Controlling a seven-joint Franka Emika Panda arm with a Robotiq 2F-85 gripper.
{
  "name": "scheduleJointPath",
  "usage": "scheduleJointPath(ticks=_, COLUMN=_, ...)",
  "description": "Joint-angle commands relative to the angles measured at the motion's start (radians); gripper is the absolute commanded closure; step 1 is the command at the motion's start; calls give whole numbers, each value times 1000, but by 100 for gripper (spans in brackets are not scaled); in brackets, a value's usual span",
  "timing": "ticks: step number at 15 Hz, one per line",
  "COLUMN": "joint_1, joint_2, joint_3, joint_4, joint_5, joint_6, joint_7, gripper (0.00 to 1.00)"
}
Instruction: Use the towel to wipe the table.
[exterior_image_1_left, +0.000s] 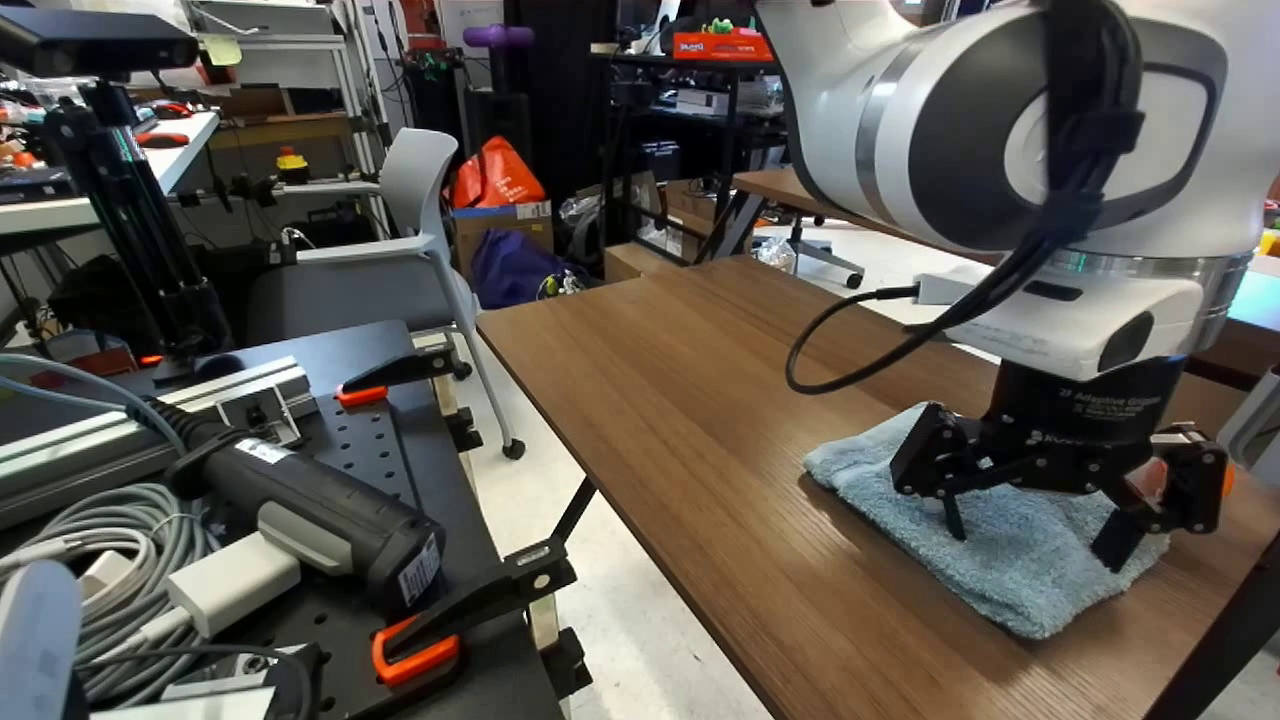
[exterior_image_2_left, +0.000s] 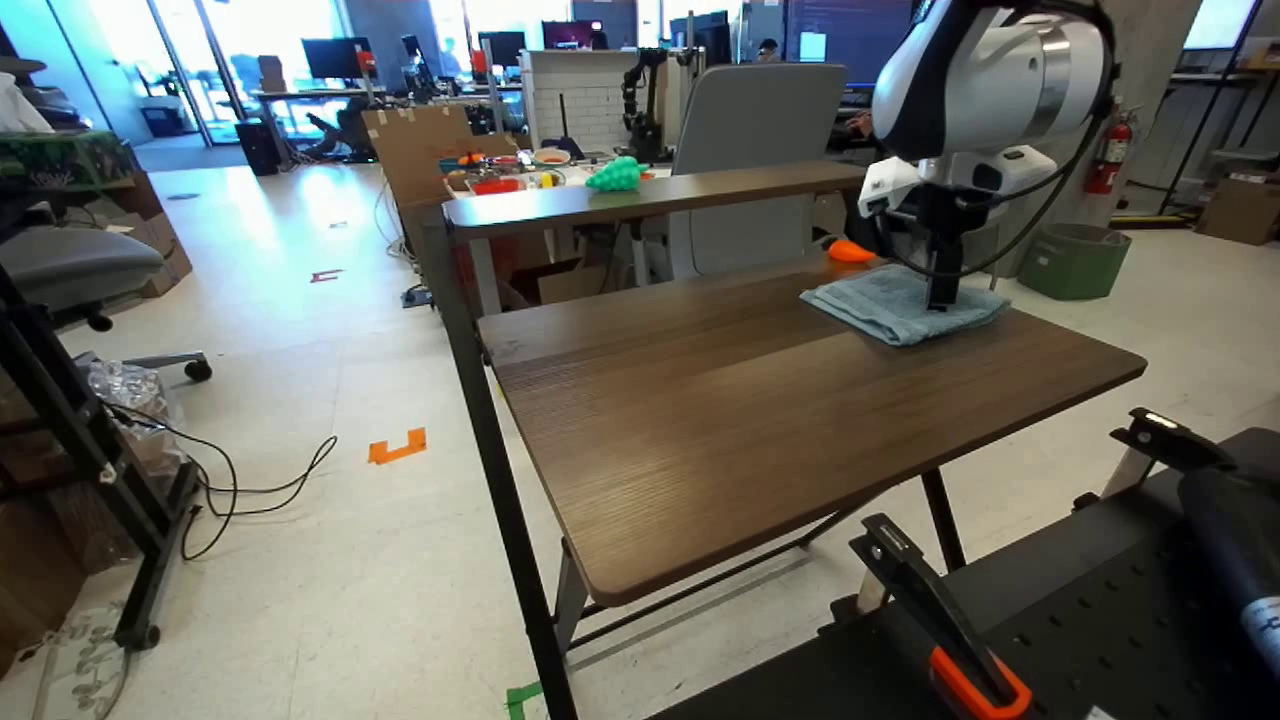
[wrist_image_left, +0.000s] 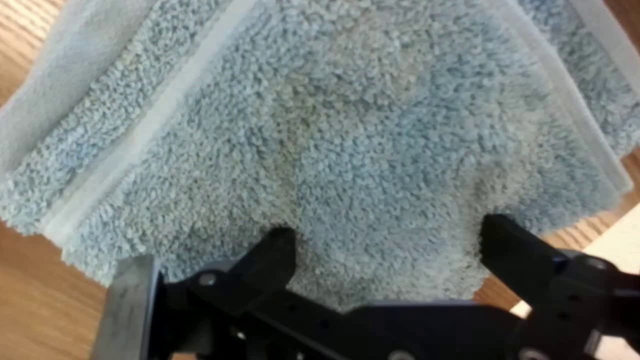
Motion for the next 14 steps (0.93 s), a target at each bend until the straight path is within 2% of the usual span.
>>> scheduleJointPath(ticks=1, joint_1=-17, joint_2=85, joint_3=74, joint_4=120, joint_5=2, joint_6=-22, joint_7=22, gripper=0)
scheduleJointPath(ticks=4, joint_1=-8, joint_2=64, joint_3=168, joint_4=103, joint_5=14, joint_6=-16, joint_7=-39, gripper=0)
scheduleJointPath(ticks=6, joint_1=29, joint_2=13, joint_3=234, joint_4=4, joint_5=24, joint_6=26, joint_7=-71, gripper=0)
scheduleJointPath(ticks=10, joint_1=88, joint_2=-50, joint_3=337, joint_4=-116, joint_5=34, joint_6=52, joint_7=-134, gripper=0)
scheduleJointPath(ticks=14, joint_1=83, joint_2=-134, joint_3=432, joint_4=-252, joint_5=63, joint_6=72, joint_7=-275, gripper=0)
